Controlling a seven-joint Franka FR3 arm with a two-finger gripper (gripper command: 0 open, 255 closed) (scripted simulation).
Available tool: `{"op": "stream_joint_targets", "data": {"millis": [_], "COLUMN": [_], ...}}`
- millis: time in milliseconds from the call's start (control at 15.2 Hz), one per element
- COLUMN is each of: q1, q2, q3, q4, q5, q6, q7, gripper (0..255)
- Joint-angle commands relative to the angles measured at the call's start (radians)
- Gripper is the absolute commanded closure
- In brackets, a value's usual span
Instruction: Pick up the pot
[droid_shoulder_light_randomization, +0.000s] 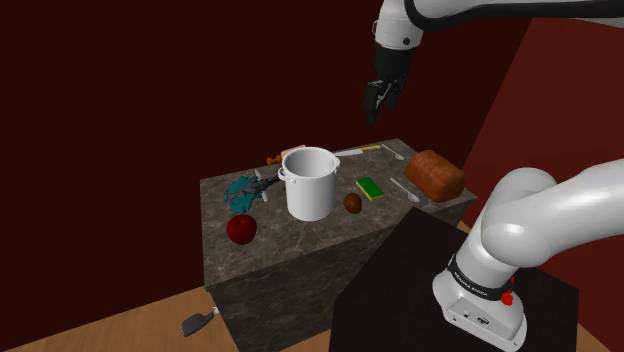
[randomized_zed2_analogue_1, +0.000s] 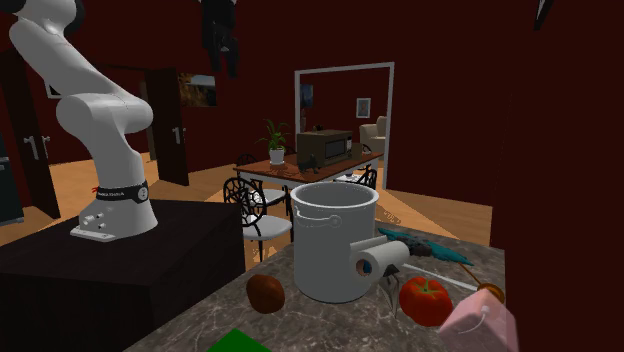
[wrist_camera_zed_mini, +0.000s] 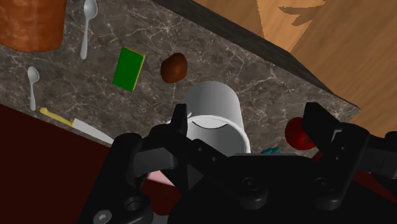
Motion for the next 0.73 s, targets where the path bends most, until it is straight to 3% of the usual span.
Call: {"op": "stream_joint_targets", "data": {"millis": [0,660], "q1": [0.000,0.009], "q2": [0.000,0.346], "q3": [0.000,0.014], "q4": [0.000,0.044], "q5": [0.000,0.008], "q6": [0.000,0.252], "q7": [0.000,0.018], "gripper": [0,0]}}
